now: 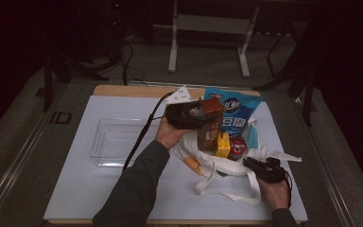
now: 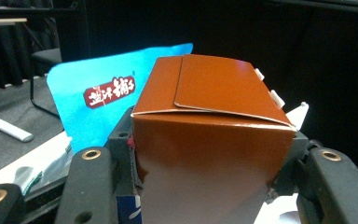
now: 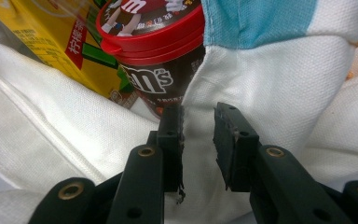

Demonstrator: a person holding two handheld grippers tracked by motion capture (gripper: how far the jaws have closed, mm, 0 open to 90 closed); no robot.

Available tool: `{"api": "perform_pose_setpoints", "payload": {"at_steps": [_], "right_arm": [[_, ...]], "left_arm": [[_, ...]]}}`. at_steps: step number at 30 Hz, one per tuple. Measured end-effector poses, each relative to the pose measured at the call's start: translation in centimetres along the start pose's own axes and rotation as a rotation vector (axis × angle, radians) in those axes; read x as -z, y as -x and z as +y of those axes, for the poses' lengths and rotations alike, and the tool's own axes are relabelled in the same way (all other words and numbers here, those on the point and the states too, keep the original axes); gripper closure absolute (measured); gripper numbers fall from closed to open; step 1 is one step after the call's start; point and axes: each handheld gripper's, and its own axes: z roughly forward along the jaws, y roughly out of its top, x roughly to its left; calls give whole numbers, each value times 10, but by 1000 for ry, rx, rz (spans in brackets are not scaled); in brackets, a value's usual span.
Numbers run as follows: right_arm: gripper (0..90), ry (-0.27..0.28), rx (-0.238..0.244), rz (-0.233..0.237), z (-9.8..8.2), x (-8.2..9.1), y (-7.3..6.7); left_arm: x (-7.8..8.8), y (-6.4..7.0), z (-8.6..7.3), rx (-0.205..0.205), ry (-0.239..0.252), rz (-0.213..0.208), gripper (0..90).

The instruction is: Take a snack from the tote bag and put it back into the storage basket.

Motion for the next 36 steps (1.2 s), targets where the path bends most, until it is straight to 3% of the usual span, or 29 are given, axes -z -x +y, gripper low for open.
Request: {"api": "perform_pose_setpoints", "payload": {"at_steps": [19, 29, 36], "right_arm": [[721, 1, -3, 1, 0, 0, 0], [719, 2, -5, 1, 0, 0, 0], [719, 2, -5, 1, 0, 0, 0]], "left_arm": [[31, 9, 17, 5, 77, -23, 432], [42, 12, 22, -2, 88, -18, 432], [48, 13, 26, -19, 67, -13, 432]]}}
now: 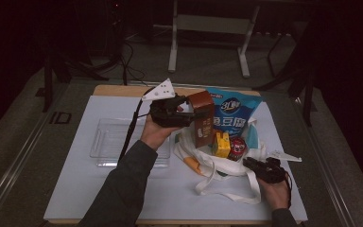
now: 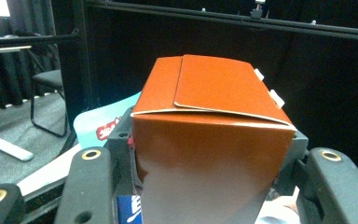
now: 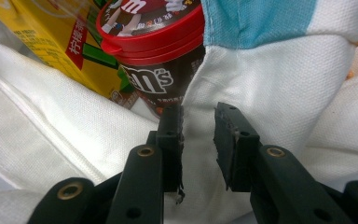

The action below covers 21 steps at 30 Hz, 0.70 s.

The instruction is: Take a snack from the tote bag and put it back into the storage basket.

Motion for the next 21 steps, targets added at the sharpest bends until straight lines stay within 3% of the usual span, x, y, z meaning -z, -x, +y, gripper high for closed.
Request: {"api": "perform_pose_setpoints", "payload": {"at_steps": [8, 21], "right_arm": [[715, 2, -2, 3, 0, 0, 0], [707, 4, -8, 10, 0, 0, 1]], "left_arm": [[4, -3, 0, -2, -19, -11, 432], [26, -11, 2, 5, -15, -7, 432]]}}
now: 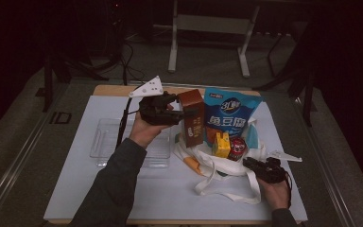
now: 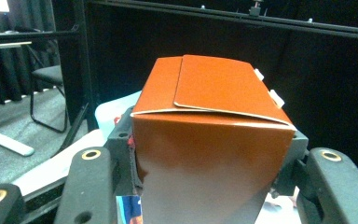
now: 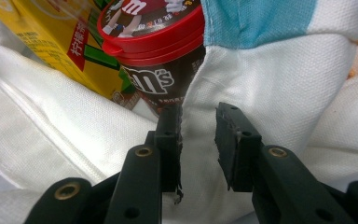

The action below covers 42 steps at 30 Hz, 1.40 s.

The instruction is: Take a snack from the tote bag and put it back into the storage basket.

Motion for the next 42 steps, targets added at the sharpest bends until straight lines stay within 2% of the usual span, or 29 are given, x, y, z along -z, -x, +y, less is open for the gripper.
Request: {"api": "perform_pose_setpoints", "payload": {"at_steps": [13, 25, 29, 34, 42], "right_arm": [[706, -2, 2, -1, 0, 0, 0], [706, -1, 2, -1, 0, 0, 0], [706, -1, 2, -1, 0, 0, 0], [707, -1, 3, -1, 0, 0, 0], [707, 0, 1, -1, 0, 0, 0]], "left_arm": [[20, -5, -1, -18, -43, 17, 431], [34, -10, -9, -17, -68, 35, 430], [39, -12, -11, -18, -75, 34, 430], [44, -13, -11, -29, -78, 14, 430], [51, -15, -14, -47, -112, 3, 430]]}}
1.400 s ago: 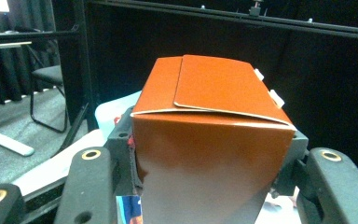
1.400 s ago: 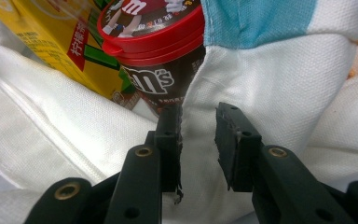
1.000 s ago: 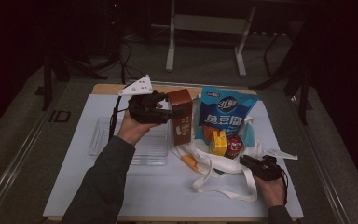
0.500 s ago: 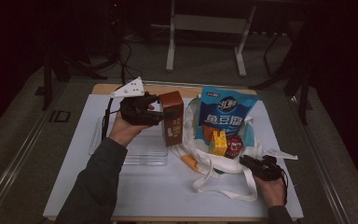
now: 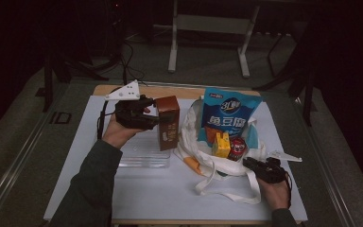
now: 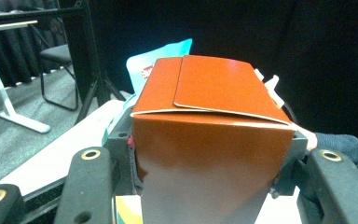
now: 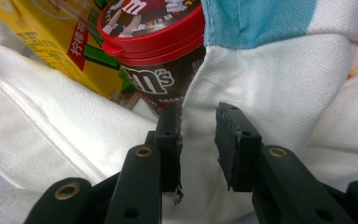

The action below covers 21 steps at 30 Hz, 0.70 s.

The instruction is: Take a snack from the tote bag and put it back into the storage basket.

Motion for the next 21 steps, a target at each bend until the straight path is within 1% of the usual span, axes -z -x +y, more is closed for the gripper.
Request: {"api": "perform_pose_setpoints", "payload": {"at_steps": [3, 9, 13, 18, 21], "right_arm": [[707, 0, -1, 1, 0, 0, 0], [706, 0, 0, 0, 0, 0, 0], [707, -2, 0, 1, 0, 0, 0], [707, 1, -1, 1, 0, 0, 0], [707, 1, -1, 2, 0, 0, 0]], "left_arm": [[2, -1, -1, 0, -8, -12, 430], [4, -1, -3, -10, -24, -22, 430], [6, -2, -4, -18, -39, -23, 430], [10, -4, -6, -17, -55, -23, 430], [13, -5, -8, -17, -68, -29, 429]]}}
